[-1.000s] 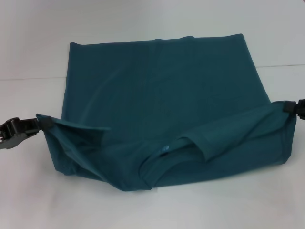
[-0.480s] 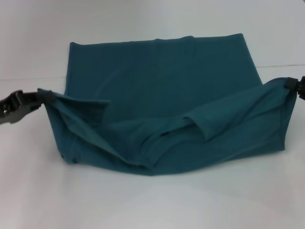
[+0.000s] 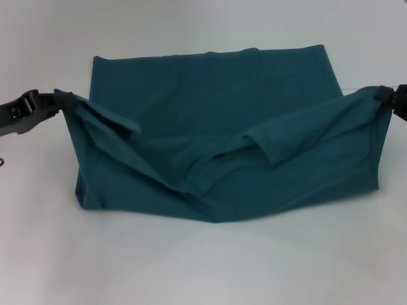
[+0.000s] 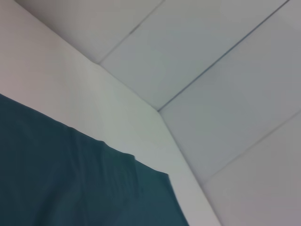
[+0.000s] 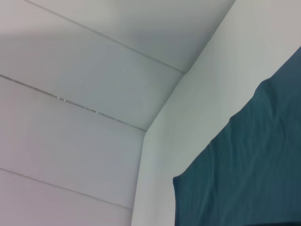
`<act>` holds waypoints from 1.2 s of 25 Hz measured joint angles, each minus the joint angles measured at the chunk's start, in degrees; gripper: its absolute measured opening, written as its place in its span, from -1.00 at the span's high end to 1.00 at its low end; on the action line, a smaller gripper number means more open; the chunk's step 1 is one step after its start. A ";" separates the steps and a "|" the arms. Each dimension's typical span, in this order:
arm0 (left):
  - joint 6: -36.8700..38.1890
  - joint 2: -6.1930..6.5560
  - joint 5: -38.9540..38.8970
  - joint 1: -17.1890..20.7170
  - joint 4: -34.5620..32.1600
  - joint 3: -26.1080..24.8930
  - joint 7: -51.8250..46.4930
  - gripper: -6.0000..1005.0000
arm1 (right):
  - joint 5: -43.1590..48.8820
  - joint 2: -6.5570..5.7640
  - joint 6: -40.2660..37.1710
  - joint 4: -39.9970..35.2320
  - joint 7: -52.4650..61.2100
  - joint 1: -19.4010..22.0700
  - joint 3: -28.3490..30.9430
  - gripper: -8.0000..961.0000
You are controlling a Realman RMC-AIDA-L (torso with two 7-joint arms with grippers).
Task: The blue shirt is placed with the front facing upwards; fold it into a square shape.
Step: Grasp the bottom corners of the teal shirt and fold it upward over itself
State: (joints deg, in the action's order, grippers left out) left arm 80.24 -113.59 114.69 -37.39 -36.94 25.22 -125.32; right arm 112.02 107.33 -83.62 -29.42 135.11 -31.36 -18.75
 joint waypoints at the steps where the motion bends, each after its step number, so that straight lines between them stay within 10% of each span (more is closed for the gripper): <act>1: -0.84 0.01 0.03 -0.12 0.01 0.27 0.06 0.99 | -0.22 0.10 0.55 0.09 0.00 -0.15 -0.07 0.91; 30: -19.59 0.06 0.35 -7.50 9.46 8.80 5.97 0.99 | -0.23 3.06 16.53 0.87 -2.25 -3.51 -0.91 0.88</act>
State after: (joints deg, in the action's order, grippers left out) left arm 60.65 -113.53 115.04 -44.89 -27.47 34.02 -119.35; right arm 111.79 110.39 -67.10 -28.55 132.86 -34.87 -19.66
